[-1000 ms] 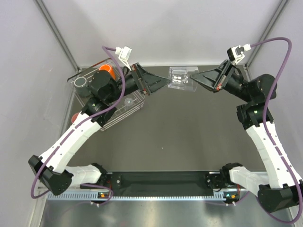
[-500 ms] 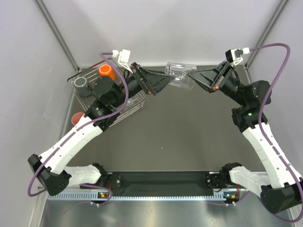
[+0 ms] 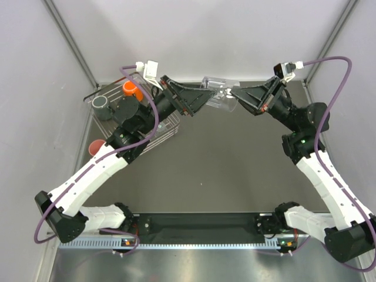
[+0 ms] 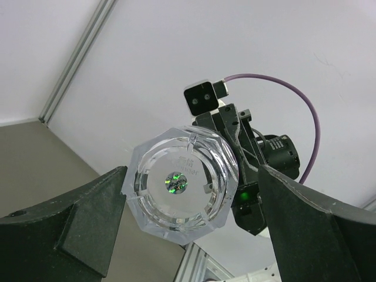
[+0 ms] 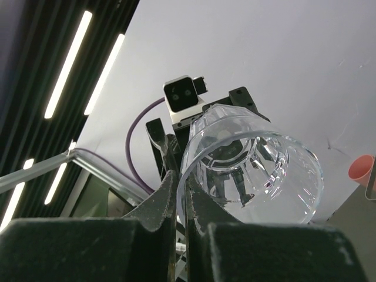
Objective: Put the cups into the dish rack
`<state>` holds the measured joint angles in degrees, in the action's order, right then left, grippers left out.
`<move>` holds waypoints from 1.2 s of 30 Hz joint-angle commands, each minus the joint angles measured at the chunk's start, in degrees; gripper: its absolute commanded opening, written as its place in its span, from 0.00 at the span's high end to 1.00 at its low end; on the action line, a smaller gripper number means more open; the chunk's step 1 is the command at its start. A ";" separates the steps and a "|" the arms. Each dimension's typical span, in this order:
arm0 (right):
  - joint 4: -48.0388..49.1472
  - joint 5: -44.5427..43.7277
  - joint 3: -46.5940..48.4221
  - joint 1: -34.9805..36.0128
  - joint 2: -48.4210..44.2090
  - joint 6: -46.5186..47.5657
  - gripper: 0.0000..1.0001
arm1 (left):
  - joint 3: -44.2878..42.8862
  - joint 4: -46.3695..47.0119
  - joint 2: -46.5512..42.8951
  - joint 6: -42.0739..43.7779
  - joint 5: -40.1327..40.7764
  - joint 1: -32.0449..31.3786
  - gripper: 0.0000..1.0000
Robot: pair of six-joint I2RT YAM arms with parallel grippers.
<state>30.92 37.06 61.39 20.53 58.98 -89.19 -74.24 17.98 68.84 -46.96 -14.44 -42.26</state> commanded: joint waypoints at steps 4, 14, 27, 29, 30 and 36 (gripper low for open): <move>5.56 -2.08 0.93 1.70 -0.01 -0.29 1.00 | -0.38 3.73 -0.55 0.82 -0.07 -0.28 0.08; 3.64 -1.99 0.31 1.88 0.17 0.85 1.00 | -1.70 1.54 -0.28 0.82 -1.83 -0.28 1.00; -25.97 -2.07 3.74 1.79 -2.73 16.22 0.26 | -2.66 -11.10 -4.59 9.24 8.27 -0.10 1.00; -34.22 -2.96 4.79 1.44 -3.34 19.74 0.24 | -5.21 -15.49 -4.24 12.93 12.04 -0.10 1.00; -36.52 -3.22 5.06 1.35 -3.43 20.80 0.24 | -6.17 -20.39 -4.06 14.25 13.37 0.07 1.00; -47.43 -2.26 5.23 -1.11 -5.10 25.37 0.25 | -12.24 -34.13 -1.61 24.97 28.63 1.12 1.00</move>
<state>-8.93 34.50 63.83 20.69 56.03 -68.69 -82.30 -9.58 66.52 -29.80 3.01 -41.89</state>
